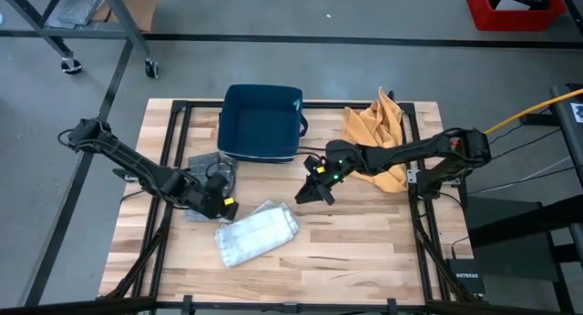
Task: Fold towel
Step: Move the gray patterned towel to the center, then stack the folded white patterned towel on top of the folded gray patterned towel
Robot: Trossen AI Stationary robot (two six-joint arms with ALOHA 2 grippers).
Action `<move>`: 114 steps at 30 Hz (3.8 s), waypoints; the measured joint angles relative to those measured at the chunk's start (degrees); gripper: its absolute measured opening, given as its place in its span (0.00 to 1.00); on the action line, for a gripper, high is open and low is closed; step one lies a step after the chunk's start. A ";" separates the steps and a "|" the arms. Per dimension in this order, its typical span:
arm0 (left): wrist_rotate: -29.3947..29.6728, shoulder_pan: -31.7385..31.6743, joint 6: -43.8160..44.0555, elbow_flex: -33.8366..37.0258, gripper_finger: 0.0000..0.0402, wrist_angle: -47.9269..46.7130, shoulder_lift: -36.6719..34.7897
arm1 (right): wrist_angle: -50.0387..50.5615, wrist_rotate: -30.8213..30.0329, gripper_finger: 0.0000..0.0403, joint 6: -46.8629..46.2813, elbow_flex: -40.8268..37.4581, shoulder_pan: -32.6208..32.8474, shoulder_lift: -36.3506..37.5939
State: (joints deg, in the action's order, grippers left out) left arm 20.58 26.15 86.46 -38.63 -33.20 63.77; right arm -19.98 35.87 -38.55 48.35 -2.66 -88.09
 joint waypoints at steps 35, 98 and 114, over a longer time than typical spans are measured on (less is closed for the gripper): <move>-0.26 -5.69 12.16 5.13 0.24 9.41 18.58 | 4.01 -0.28 0.31 0.05 0.01 0.07 0.00; -2.61 9.85 6.49 5.09 0.24 29.25 3.41 | 17.49 -20.20 0.31 -16.76 -0.01 20.09 0.04; 11.25 32.19 33.77 5.09 0.24 24.77 9.04 | 17.36 -38.01 0.31 -28.25 -0.01 27.54 0.04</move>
State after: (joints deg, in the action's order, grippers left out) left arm 31.83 58.34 120.23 -33.54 -8.43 72.81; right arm -2.62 -2.14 -66.80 48.34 24.88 -88.06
